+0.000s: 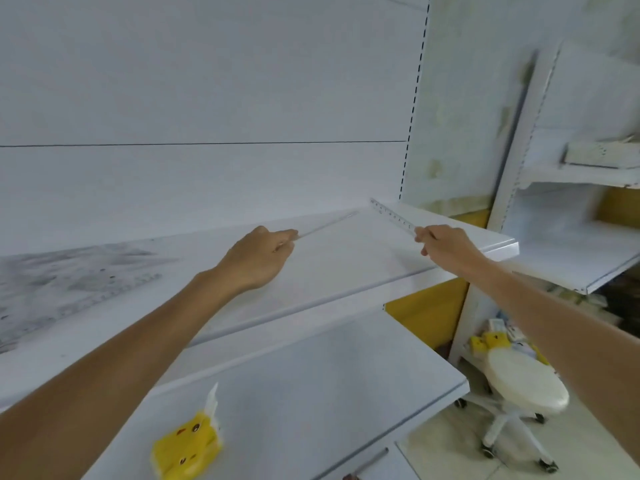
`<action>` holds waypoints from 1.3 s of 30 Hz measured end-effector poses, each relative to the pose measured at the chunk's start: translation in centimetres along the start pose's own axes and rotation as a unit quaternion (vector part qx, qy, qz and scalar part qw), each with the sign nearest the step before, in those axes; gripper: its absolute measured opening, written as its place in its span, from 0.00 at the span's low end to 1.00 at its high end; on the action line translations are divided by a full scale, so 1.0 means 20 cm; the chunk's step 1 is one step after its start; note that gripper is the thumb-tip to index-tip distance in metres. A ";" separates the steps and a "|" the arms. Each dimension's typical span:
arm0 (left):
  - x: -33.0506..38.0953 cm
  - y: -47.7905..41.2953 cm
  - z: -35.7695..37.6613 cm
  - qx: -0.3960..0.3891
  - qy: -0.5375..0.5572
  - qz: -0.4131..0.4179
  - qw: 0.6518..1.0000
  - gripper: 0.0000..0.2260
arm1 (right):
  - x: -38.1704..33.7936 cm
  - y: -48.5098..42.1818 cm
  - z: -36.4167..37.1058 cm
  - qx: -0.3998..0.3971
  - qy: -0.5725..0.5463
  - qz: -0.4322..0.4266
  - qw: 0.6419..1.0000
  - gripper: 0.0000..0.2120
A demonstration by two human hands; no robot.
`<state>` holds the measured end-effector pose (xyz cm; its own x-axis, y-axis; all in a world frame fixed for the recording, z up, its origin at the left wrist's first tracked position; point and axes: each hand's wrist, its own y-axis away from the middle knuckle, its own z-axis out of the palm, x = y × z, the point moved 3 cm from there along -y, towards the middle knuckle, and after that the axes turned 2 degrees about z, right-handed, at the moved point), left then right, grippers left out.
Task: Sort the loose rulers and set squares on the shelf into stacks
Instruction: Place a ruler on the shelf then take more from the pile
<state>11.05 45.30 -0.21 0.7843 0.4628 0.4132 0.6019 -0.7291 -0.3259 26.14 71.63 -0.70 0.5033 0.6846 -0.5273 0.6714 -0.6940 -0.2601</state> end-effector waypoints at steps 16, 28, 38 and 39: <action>0.18 -0.58 0.29 0.017 0.050 0.060 0.997 0.15 | 0.44 -0.36 -0.08 0.071 0.057 -0.021 0.996 0.18; 0.27 -0.85 0.39 0.126 0.021 -0.016 0.992 0.14 | 0.46 -0.93 0.04 -0.035 0.096 -0.208 0.973 0.15; 0.44 -0.91 0.63 0.149 0.000 -0.112 0.983 0.12 | 0.57 -1.22 0.14 -0.190 -0.009 -0.308 0.932 0.10; 0.45 -0.91 0.64 0.147 -0.005 -0.119 0.982 0.13 | 0.57 -1.23 0.15 -0.193 -0.012 -0.312 0.930 0.10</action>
<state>9.13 69.18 -1.45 0.6159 0.6088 0.5000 0.7852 -0.4230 -0.4522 13.75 95.86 -2.78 -0.0579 0.9191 -0.3898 0.9764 -0.0292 -0.2139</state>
